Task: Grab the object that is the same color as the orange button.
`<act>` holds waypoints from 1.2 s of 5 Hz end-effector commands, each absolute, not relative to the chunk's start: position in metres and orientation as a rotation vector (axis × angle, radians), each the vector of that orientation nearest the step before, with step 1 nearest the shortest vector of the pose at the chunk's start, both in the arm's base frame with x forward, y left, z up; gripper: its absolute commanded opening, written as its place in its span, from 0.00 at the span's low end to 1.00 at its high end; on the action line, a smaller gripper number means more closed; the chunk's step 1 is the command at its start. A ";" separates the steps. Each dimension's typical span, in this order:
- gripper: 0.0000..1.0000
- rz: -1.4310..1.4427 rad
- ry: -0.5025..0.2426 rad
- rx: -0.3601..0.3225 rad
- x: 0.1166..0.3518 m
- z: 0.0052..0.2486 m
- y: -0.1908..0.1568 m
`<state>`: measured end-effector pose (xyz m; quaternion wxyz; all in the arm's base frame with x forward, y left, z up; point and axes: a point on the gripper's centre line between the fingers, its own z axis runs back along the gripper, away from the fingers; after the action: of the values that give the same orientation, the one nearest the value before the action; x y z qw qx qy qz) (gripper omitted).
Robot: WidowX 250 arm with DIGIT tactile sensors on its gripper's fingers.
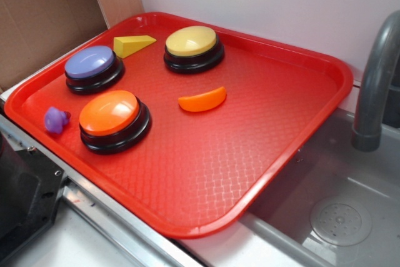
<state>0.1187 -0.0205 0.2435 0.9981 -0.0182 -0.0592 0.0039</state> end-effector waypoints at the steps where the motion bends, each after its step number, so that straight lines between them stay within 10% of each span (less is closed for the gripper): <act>1: 1.00 0.008 -0.119 -0.036 0.119 0.244 -0.021; 3: 1.00 -0.098 -0.119 0.057 0.143 0.204 -0.019; 6: 1.00 -0.247 -0.152 -0.017 0.217 0.092 -0.031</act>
<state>0.2122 -0.0327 0.0836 0.9899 -0.0104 -0.0567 -0.1293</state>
